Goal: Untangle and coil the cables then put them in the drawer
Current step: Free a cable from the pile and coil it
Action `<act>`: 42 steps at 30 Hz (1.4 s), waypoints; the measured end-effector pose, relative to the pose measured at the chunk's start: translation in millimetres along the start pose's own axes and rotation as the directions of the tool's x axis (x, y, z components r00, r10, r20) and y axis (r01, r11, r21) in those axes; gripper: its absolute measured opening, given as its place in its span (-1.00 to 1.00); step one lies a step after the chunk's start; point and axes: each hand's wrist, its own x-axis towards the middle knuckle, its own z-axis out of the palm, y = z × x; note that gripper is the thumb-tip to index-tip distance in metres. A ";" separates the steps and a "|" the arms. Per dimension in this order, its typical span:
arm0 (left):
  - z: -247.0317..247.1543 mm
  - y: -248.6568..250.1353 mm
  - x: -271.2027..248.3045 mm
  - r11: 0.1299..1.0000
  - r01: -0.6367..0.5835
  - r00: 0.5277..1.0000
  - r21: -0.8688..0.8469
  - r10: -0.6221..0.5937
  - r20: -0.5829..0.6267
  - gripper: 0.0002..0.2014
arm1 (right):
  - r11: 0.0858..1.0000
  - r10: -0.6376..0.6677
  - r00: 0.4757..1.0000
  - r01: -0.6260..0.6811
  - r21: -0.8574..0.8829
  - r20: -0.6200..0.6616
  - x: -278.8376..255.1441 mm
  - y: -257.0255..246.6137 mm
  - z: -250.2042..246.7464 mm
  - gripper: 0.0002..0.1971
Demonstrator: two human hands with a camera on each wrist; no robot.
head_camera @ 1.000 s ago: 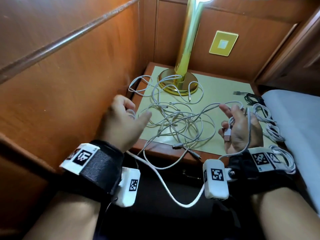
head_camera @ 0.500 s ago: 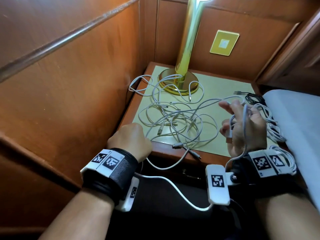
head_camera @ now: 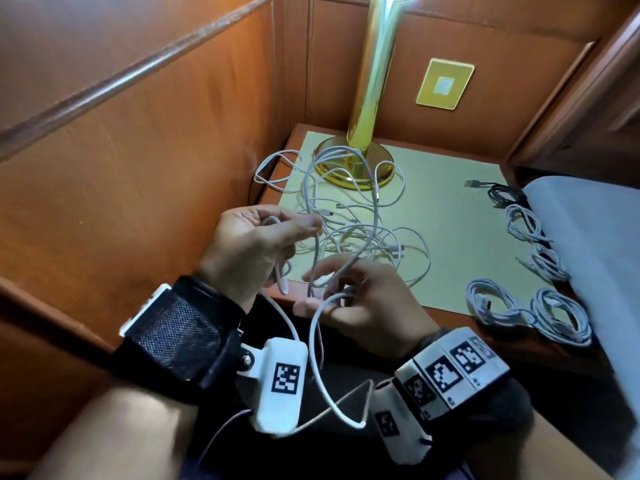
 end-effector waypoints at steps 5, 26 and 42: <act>1.0 -1.3 1.8 0.980 -0.052 0.996 0.192 0.064 -0.057 -0.70 | 0.998 -0.039 0.998 0.036 -0.055 -0.051 10.0 1.0 3.6 -0.84; 1.7 -40.0 4.4 0.432 0.079 0.980 0.898 -0.201 0.010 -0.76 | 0.870 0.491 0.778 -0.413 0.268 -0.393 41.7 13.7 -26.1 -0.66; -25.5 19.5 -11.2 0.487 0.126 0.960 0.864 0.160 -0.230 -0.84 | 0.880 0.473 0.867 -0.458 -0.123 0.154 -11.7 14.7 -78.5 -0.86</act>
